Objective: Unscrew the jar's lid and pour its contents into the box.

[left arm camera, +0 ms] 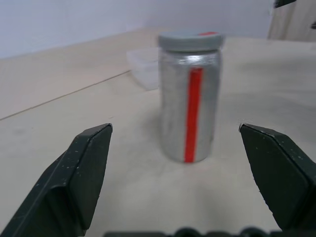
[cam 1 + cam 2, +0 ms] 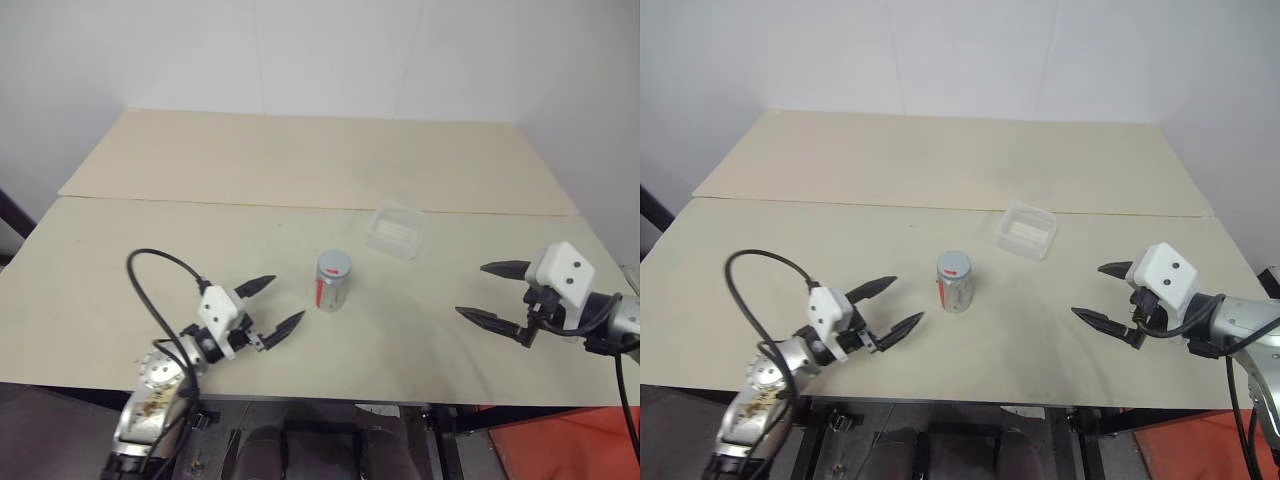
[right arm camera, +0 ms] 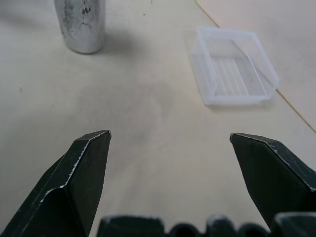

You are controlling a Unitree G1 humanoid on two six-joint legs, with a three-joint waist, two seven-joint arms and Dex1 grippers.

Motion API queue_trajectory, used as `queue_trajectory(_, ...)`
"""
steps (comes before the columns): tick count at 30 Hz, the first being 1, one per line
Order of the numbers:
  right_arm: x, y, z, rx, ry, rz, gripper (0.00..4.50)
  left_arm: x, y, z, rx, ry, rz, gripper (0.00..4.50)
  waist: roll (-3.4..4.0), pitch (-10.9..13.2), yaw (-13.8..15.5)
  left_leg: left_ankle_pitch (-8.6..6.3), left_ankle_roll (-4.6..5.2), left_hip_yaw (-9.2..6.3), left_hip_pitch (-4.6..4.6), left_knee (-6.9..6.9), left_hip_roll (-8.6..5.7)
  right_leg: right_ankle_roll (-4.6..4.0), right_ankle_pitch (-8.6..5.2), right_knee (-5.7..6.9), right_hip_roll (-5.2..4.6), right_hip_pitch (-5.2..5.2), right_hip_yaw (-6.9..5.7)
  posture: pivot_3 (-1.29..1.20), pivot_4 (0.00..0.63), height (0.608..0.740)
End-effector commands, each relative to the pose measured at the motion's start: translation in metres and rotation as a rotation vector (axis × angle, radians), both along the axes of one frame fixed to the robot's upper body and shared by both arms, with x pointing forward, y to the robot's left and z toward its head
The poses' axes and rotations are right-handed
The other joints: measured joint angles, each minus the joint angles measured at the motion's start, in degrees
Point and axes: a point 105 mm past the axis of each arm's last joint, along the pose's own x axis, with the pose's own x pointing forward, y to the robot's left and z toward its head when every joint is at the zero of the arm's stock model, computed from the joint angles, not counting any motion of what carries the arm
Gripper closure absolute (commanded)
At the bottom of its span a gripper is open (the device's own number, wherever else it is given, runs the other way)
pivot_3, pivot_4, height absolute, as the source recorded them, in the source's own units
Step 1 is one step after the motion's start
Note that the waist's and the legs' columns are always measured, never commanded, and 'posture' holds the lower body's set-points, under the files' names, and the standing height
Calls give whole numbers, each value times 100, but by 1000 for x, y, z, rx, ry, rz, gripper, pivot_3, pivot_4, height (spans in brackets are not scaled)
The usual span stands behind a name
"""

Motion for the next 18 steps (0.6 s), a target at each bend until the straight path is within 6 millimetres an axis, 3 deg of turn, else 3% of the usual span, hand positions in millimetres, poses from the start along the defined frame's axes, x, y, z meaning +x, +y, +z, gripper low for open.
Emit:
queue_trajectory(1, -1, 5, 10, 0, -42, 3, 0, 6, -11, 9, -26, -90, 44, 14, 0, 0, 1, 0, 0, -1, 0, 0, 0, 0, 0, -1, 0, 0, 0, 0, 150, 740)
queue_trajectory(18, -2, 14, 14, 16, -61, -25, 0, 30, -42, -7, -96, -47, 131, 14, 0, 0, 0, 0, 1, -7, -1, 2, -5, 6, 2, -1, -1, 2, 0, 0, 150, 740)
